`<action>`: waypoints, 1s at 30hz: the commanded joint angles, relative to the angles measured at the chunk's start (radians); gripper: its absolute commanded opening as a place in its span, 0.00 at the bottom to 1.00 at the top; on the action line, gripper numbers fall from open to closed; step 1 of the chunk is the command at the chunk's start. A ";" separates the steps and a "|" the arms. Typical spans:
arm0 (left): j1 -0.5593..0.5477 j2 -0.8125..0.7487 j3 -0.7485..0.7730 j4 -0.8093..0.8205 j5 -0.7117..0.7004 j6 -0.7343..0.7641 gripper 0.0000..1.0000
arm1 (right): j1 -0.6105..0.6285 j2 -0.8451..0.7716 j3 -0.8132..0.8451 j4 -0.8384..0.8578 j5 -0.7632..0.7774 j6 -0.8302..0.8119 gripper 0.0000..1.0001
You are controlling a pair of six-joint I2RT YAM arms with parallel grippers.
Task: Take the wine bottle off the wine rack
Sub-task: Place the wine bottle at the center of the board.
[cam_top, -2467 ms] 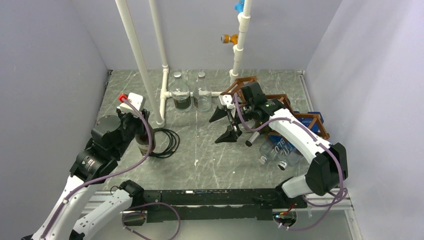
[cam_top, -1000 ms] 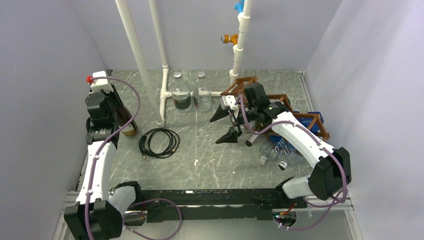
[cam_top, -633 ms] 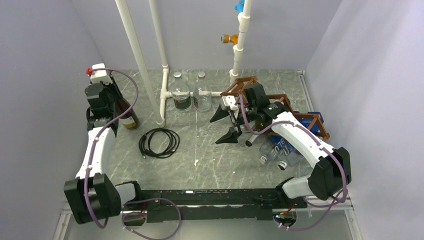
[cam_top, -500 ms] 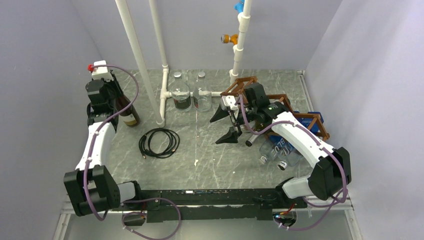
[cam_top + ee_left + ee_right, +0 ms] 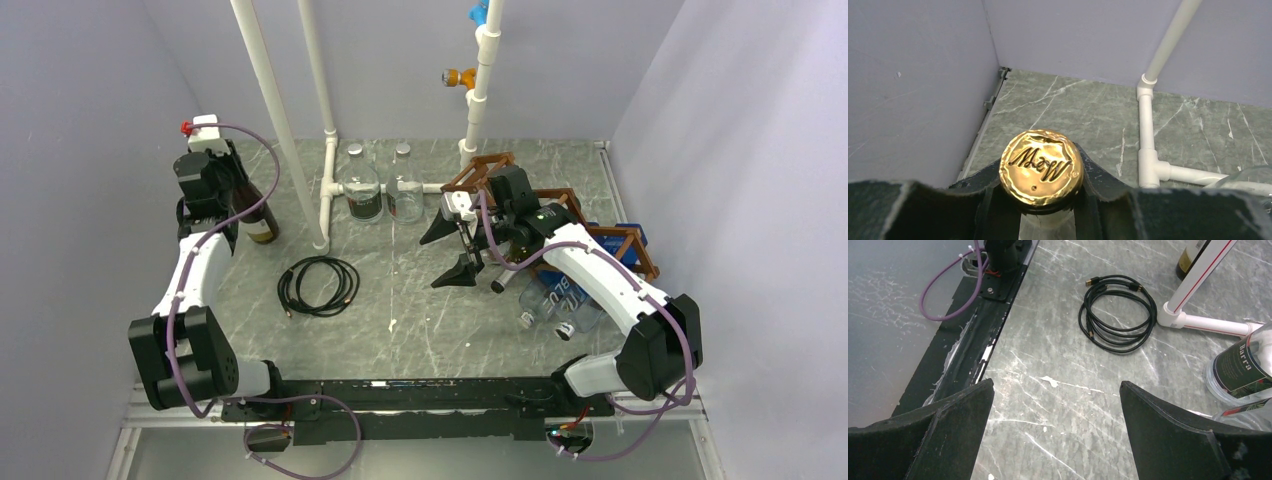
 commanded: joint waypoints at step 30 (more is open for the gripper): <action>0.004 -0.437 0.001 -0.206 -0.086 -0.198 0.99 | -0.009 -0.041 -0.004 -0.062 -0.003 -0.130 0.99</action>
